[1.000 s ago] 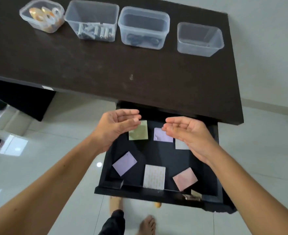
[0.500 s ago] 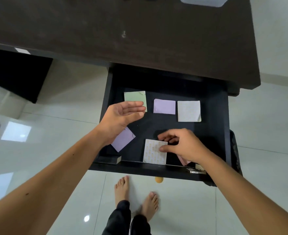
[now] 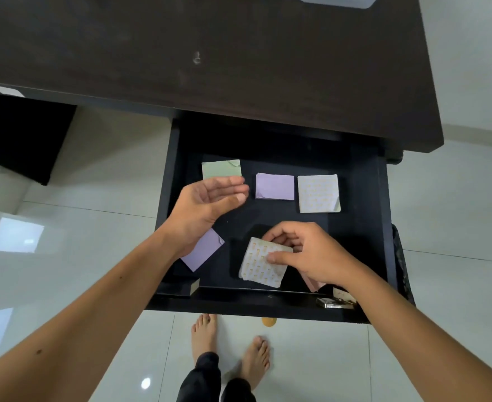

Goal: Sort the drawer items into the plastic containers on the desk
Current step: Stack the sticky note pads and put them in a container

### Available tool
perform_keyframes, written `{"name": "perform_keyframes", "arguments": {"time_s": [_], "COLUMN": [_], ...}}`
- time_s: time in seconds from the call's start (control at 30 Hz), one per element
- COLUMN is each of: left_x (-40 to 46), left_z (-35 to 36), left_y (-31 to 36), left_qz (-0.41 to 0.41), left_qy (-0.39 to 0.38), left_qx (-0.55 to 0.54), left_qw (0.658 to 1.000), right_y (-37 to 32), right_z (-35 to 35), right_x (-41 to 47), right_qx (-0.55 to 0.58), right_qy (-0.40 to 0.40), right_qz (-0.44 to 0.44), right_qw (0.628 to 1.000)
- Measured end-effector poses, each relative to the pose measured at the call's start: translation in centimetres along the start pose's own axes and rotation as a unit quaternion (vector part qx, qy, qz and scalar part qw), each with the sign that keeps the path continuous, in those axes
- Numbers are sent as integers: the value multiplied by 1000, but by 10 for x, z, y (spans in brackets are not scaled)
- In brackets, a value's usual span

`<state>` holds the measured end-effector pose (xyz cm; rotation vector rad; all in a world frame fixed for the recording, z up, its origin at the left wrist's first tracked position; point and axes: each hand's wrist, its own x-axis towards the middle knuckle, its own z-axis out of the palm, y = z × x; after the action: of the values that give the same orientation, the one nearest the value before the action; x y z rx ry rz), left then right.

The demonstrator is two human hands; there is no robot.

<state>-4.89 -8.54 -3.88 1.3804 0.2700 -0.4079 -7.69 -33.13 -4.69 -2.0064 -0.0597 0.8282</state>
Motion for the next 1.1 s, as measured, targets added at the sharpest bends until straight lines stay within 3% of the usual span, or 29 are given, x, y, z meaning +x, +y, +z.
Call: {"name": "perform_keyframes", "arguments": {"time_s": [0.23,0.43,0.5,0.63,0.83,1.1], "left_x": [-9,-6,-5,-5,-2,1], "left_z": [4,3,2,1,4,6], "left_y": [-6,-9,-11,-13,-16,-20], "left_qz": [-77,-62,-55,-43,-24,5], "left_qy": [-111,-83,-66,-36,-15,-19], "left_qx": [36,65,68,64,48,20], "left_qw": [990,992,994,996,998,1000], "right_y": [-18,-23,-23,-14,-3,-3], "right_z": [-19,-24,-32,-60,-68,-69], "right_x": [6,11,10,17,30,21], "right_qx": [110,110,72,-119,-274,-205], "right_qy": [92,125,173,289,208,231], "right_qz": [-49,-56,-58,-81,24,8], "right_qw": [988,984,981,946,939,951]}}
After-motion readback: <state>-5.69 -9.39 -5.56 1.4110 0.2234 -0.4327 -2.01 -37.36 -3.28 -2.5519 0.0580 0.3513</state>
